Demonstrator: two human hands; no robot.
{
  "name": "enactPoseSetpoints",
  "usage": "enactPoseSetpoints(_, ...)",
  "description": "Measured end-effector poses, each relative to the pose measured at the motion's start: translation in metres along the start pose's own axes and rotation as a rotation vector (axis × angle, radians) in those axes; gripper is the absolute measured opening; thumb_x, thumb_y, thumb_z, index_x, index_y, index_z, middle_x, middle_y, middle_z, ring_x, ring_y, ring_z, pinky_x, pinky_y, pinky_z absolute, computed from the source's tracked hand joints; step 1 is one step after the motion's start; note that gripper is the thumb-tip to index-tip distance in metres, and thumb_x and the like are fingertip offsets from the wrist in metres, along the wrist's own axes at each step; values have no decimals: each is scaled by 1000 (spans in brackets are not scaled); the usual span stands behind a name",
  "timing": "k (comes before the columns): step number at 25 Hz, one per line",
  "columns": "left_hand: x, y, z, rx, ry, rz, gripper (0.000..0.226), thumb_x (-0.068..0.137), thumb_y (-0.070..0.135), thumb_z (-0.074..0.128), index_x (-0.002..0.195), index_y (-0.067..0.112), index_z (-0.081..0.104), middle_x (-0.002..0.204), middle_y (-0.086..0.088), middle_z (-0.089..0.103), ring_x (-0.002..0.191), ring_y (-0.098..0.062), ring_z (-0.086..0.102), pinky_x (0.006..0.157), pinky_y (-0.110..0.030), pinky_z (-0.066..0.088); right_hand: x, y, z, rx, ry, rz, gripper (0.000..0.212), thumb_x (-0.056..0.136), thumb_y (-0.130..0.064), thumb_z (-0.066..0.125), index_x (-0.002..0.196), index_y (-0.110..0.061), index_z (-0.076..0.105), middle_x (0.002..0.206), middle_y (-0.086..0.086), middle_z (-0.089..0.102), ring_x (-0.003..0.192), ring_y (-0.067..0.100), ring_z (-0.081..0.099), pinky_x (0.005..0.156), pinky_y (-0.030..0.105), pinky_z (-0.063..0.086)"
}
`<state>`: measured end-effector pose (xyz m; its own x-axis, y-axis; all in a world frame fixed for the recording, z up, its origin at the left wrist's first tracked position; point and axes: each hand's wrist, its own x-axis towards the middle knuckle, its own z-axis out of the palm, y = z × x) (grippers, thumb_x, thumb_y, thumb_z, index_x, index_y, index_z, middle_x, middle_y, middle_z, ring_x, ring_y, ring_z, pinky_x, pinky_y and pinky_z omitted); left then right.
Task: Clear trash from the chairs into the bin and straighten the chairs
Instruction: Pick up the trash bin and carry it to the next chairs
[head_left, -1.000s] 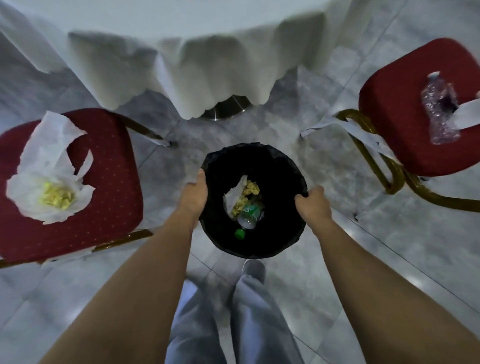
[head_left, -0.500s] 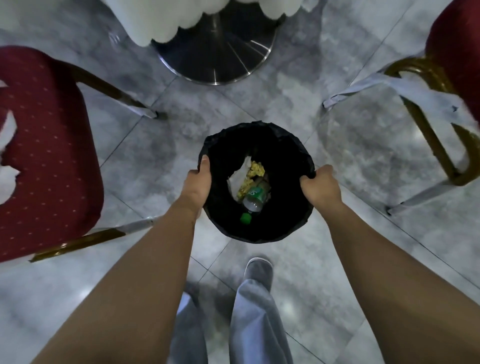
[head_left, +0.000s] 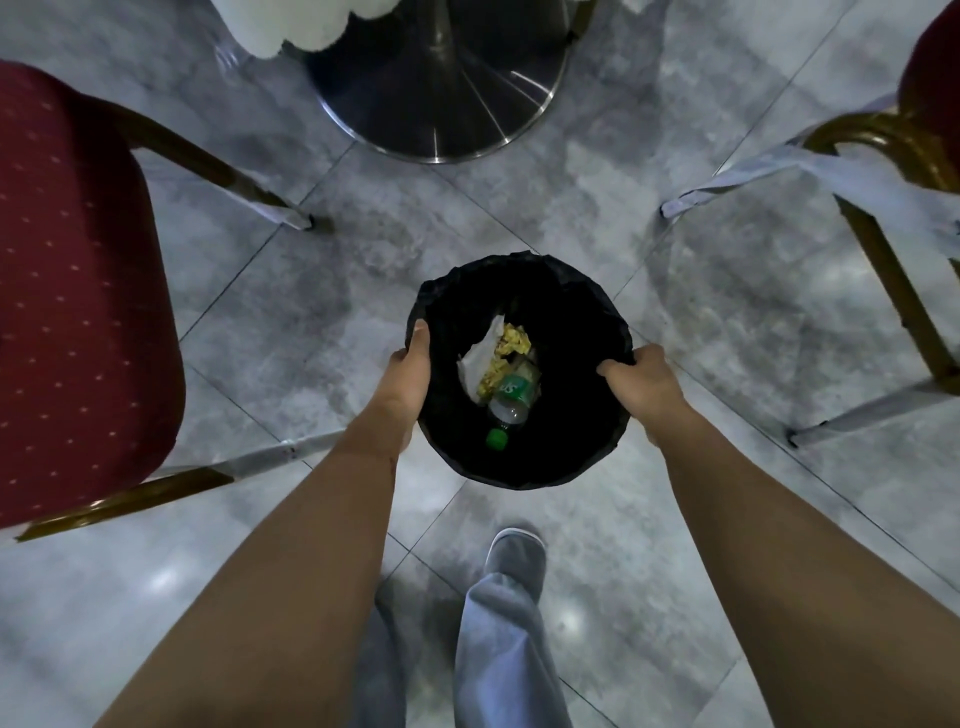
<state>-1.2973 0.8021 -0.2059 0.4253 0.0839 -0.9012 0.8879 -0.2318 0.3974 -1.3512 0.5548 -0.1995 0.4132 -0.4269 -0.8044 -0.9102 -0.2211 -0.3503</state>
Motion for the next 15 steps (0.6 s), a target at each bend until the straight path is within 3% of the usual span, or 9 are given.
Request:
enactPoseSetpoints(2, 3, -2, -2, -21, -23, -6, 101, 69, 89, 33, 149, 28, 36, 149, -1, 46, 134, -25, 46, 113, -48, 36, 6, 1, 3, 76, -46, 26, 60, 76, -36, 58, 128, -8, 43, 118, 12, 59, 105, 32, 60, 92, 49, 52)
enactPoseSetpoints(4, 7, -3, -4, -54, -57, 0, 113, 55, 93, 36, 151, 34, 31, 154, 1, 40, 139, -23, 39, 116, -48, 31, 7, -2, 8, 155, -80, 55, 63, 83, -35, 61, 138, -11, 39, 128, 9, 55, 113, 29, 56, 96, 46, 48)
enactPoseSetpoints(8, 15, -7, -8, -68, -87, 38, 109, 57, 92, 36, 150, 35, 33, 154, 1, 41, 140, -24, 39, 116, -48, 30, 5, -7, 15, 205, -96, 51, 67, 87, -34, 62, 145, -13, 35, 132, 5, 53, 112, 26, 54, 86, 38, 43)
enactPoseSetpoints(11, 11, -8, -10, -23, -90, 41, 115, 50, 96, 33, 149, 36, 35, 152, 1, 44, 138, -24, 41, 115, -48, 31, -2, -9, 21, 176, -76, 23, 76, 81, -37, 65, 147, -14, 35, 137, 7, 54, 119, 29, 55, 97, 42, 47)
enactPoseSetpoints(15, -24, 3, -23, 22, -83, 71, 85, 85, 78, 26, 154, 28, 27, 156, -2, 35, 142, -26, 36, 117, -43, 28, -36, -13, 31, 95, -43, -16, 83, 77, -42, 63, 149, -16, 31, 142, 7, 50, 125, 32, 52, 106, 49, 44)
